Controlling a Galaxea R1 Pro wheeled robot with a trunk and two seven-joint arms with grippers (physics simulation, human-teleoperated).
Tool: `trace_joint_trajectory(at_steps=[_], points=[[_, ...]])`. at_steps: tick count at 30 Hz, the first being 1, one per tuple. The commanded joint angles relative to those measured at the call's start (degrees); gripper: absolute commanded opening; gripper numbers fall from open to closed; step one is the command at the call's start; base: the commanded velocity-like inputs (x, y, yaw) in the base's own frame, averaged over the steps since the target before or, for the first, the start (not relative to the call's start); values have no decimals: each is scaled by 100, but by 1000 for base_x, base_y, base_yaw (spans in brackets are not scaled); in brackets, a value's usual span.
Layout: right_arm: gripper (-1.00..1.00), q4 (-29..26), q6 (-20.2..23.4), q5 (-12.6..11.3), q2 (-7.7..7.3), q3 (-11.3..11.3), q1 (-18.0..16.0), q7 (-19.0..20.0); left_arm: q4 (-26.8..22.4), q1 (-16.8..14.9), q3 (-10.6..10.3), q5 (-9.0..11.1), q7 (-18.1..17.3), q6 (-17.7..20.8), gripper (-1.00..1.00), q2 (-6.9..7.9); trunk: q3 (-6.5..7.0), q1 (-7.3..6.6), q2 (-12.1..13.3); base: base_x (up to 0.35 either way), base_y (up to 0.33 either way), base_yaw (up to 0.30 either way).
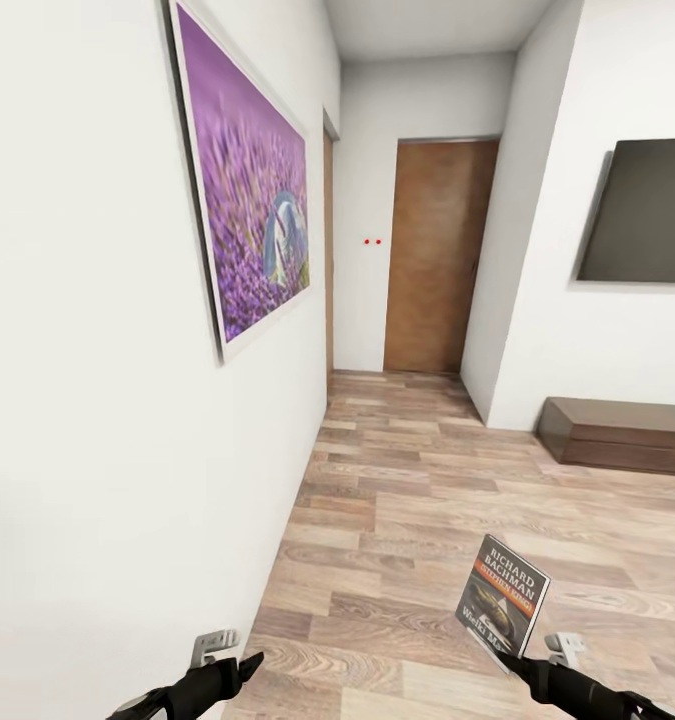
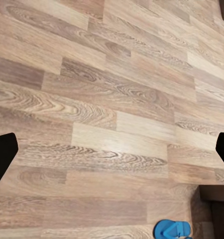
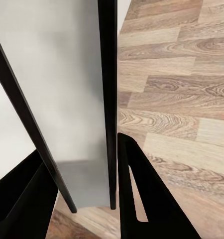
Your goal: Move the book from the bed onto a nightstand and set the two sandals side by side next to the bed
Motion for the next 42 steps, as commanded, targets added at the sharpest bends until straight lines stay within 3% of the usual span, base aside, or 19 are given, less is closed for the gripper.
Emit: trace_joint_trajectory(at_steps=[1,23,42], points=[[-100,5,-41,-35,-4,44,-8,7,8,-6,11,-6,-17,-23,100,2,-9,2,-6,83,0,0],[-100,5,-41,-35,-3,44,-7,7,8,-6,11,-6,-18,-23,100,2,-9,2,-6,67,0,0],[-100,5,-41,-35,-1,44,-10,7,8,-6,11,-6,-24,-23,100,2,-9,2,-6,188,0,0]])
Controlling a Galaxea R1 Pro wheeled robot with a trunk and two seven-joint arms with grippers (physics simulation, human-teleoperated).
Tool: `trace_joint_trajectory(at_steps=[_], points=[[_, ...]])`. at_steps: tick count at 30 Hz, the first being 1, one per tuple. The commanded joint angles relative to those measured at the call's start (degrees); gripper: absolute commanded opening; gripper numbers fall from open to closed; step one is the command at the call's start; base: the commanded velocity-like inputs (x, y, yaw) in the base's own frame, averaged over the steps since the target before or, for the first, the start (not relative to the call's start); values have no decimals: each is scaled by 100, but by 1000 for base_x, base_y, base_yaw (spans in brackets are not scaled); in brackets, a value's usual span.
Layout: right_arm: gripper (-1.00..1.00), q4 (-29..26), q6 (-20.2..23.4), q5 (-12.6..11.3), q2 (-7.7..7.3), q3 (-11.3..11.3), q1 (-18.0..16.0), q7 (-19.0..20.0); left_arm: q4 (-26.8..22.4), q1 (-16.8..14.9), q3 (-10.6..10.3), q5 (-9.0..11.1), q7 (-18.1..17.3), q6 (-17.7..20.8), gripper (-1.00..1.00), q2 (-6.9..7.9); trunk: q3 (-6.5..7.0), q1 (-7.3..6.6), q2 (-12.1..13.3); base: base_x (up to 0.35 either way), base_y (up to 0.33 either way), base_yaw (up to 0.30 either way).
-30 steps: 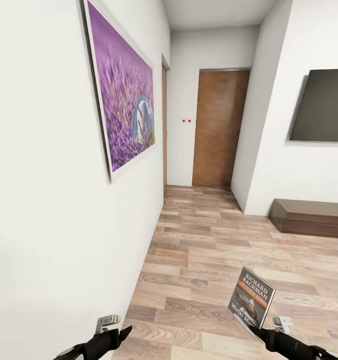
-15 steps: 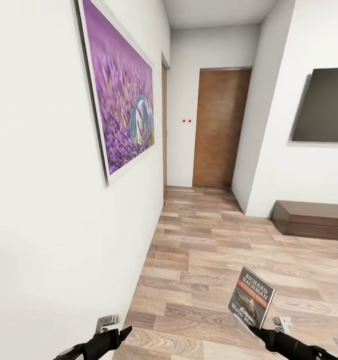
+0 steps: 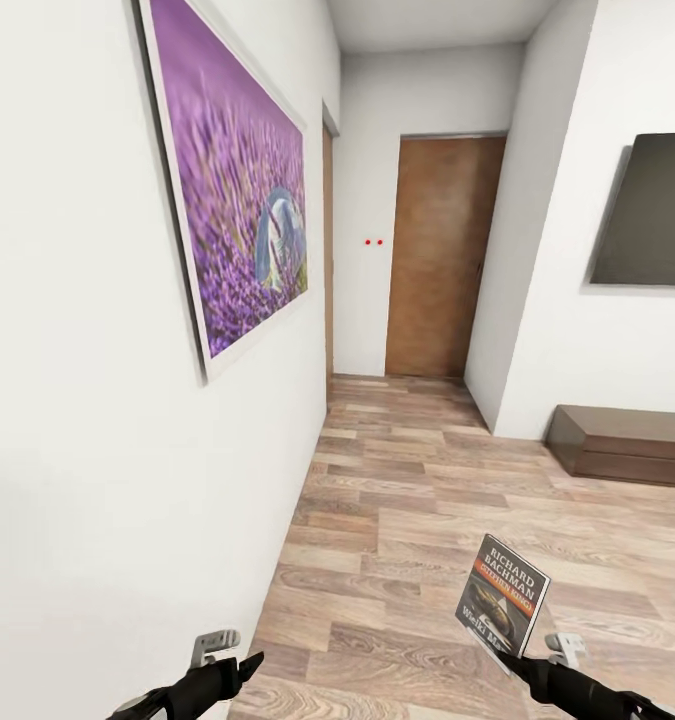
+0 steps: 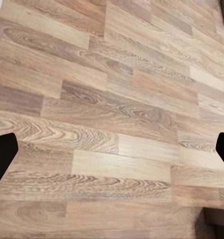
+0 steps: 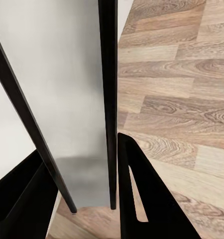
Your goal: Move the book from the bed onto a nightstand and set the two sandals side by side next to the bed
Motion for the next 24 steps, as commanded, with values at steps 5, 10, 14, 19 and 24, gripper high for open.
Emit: trace_joint_trajectory(at_steps=[5,10,14,19,24], points=[[-100,6,-41,-33,-4,44,-5,7,8,-6,11,-6,-16,-23,100,2,-9,4,-6,207,0,0],[-100,6,-40,-33,-7,44,-5,7,8,-6,11,-7,-16,-23,100,2,-9,4,-6,49,0,0],[-100,6,-41,-33,-9,44,-3,7,8,-6,11,-6,-16,-23,100,2,-9,4,-6,253,0,0],[-100,6,-41,-33,-5,44,-6,7,8,-6,11,-7,-16,-23,100,2,-9,4,-6,310,0,0],[-100,6,-41,-33,-6,44,-4,7,8,-6,11,-9,-15,-23,100,2,-9,4,-6,276,0,0]])
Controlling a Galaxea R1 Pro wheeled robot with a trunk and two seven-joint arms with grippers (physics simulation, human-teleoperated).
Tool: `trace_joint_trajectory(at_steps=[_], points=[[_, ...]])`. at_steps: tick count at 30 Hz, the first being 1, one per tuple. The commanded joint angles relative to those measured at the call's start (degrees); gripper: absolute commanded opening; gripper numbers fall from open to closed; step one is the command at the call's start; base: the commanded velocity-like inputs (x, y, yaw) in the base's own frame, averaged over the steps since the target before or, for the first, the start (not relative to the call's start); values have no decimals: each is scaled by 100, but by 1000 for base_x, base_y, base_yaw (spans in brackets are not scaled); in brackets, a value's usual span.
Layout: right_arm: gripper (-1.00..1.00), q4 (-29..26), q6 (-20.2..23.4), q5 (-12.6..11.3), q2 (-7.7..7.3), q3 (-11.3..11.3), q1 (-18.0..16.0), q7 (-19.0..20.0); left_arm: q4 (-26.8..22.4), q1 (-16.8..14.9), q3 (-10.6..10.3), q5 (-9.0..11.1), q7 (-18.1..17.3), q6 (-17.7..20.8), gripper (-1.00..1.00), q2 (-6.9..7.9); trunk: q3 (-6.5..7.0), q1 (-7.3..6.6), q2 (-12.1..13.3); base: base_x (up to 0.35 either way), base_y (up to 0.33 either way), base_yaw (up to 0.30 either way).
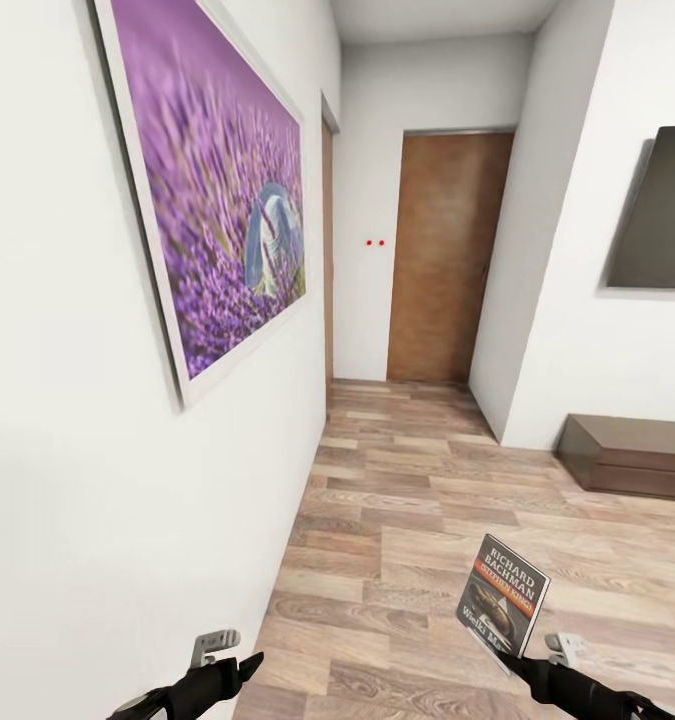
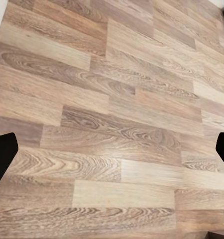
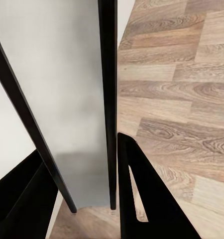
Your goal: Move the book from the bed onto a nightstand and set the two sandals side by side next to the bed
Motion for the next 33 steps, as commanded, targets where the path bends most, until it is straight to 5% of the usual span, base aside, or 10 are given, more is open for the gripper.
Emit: trace_joint_trajectory(at_steps=[1,33], points=[[-100,6,-42,-35,-5,46,-7,7,8,-6,11,-7,-15,-23,100,2,-9,3,-6,97,0,0],[-100,6,-33,-37,0,46,-5,16,8,-6,11,-6,-16,-23,100,2,-9,3,-6,5,0,-46]])
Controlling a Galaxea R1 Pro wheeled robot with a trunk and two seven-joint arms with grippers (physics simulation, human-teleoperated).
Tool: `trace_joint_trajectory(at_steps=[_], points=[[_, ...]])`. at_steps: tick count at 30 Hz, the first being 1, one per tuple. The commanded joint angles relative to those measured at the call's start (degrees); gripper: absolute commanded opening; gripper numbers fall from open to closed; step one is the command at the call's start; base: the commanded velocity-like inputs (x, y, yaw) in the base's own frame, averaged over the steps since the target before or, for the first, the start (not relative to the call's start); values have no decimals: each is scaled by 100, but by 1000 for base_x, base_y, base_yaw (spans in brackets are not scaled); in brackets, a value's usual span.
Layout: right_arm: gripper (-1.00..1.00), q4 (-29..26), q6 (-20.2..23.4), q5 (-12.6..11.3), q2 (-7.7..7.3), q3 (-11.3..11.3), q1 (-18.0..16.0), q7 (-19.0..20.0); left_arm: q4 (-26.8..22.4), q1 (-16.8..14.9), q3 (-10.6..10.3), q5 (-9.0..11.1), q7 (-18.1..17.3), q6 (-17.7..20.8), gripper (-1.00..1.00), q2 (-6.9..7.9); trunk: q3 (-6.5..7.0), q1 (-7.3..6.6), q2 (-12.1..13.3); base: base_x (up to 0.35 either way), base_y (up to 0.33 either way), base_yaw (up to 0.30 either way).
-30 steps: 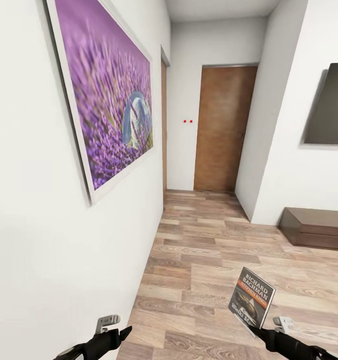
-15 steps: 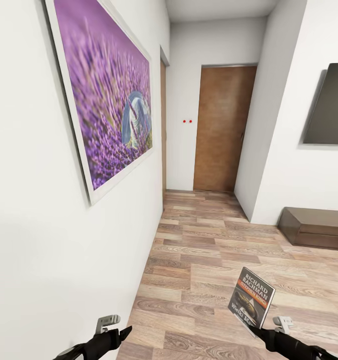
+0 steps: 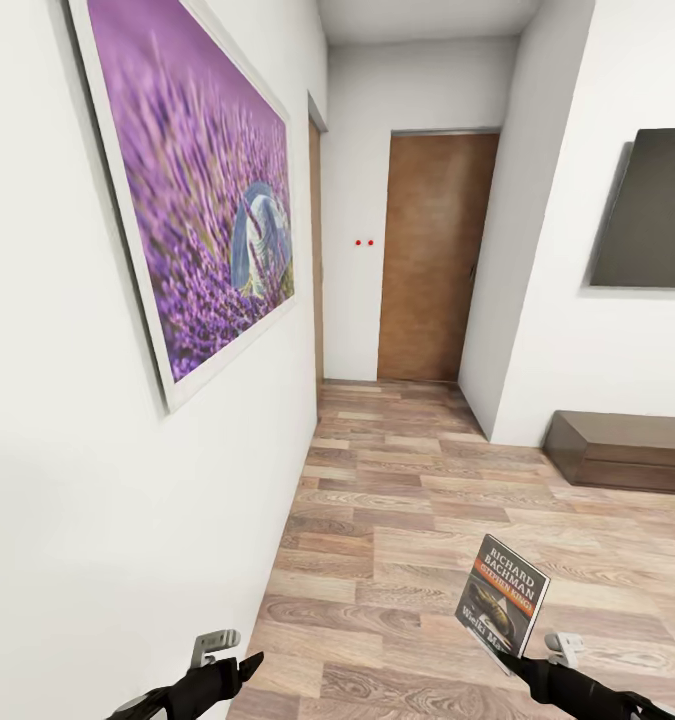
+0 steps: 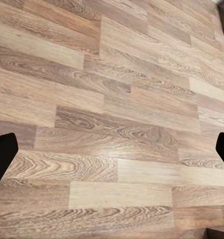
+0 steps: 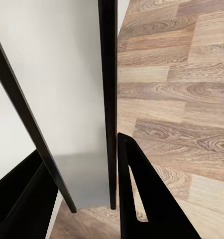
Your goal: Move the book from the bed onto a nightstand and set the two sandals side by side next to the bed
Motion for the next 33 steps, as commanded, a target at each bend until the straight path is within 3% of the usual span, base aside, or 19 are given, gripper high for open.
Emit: trace_joint_trajectory(at_steps=[1,33], points=[[-100,6,-41,-35,-5,47,-6,7,8,-5,10,-6,-16,-23,100,2,-9,1,-7,0,0,-23],[-100,12,-56,-38,-3,47,-9,-8,8,-5,10,-8,-15,-23,100,2,11,1,-7,87,-6,-40]])
